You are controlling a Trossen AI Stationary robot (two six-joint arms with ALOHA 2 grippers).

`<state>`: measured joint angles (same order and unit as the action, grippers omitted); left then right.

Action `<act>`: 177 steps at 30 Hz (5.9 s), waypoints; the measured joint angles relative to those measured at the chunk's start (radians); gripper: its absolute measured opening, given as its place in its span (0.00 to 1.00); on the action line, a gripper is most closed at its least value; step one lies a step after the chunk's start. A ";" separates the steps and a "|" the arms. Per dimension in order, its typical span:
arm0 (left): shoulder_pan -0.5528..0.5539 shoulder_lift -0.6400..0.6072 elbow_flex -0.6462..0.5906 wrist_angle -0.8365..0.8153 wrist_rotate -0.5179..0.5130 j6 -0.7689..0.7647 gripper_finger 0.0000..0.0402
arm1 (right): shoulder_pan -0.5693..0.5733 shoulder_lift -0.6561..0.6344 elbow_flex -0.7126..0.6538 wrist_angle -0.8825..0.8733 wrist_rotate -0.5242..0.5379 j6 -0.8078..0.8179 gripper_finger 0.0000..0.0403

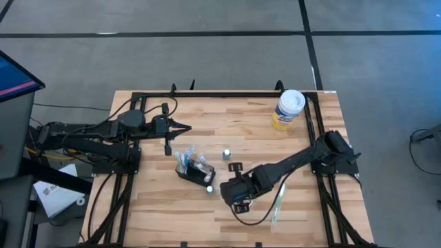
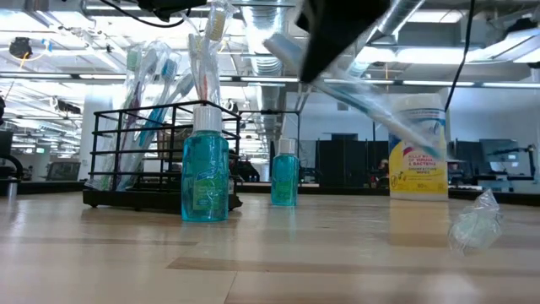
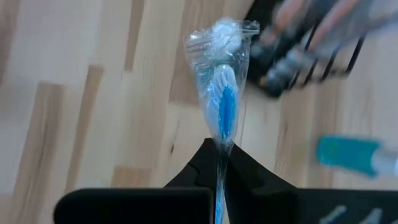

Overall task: Pick & Place toothbrushing station
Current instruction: Put the blue toothbrush into the left compartment of the wire organizer

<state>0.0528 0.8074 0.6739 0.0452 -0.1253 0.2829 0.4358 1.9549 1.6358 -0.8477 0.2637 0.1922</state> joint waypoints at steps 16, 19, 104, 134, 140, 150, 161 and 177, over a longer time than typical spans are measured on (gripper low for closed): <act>0.000 0.000 0.000 -0.001 0.000 0.000 0.03 | -0.004 0.000 0.077 0.256 0.000 -0.307 0.00; 0.000 0.000 0.000 0.000 0.000 0.000 0.03 | -0.004 0.000 0.091 0.291 -0.001 -0.338 0.00; 0.000 -0.014 0.001 -0.007 0.000 -0.003 0.03 | -0.080 -0.457 -0.511 1.207 -0.014 -0.507 0.00; 0.000 -0.014 0.001 -0.003 0.000 -0.003 0.03 | -0.158 -0.309 -0.730 1.656 -0.119 -0.351 0.00; 0.000 -0.014 0.001 -0.004 0.000 -0.003 0.03 | -0.164 -0.299 -0.729 1.667 -0.136 -0.338 0.00; 0.000 -0.014 0.001 -0.003 0.000 -0.003 0.03 | -0.164 -0.299 -0.729 1.660 -0.136 -0.330 0.00; 0.000 -0.014 0.001 -0.003 0.000 -0.003 0.03 | -0.164 -0.286 -0.728 1.662 -0.136 -0.322 0.00; 0.000 -0.013 0.001 -0.003 0.000 -0.003 0.03 | -0.201 -0.182 -0.726 1.772 -0.163 -0.292 0.00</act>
<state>0.0528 0.7940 0.6746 0.0423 -0.1253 0.2794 0.2344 1.7725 0.9100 0.9245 0.1005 -0.0997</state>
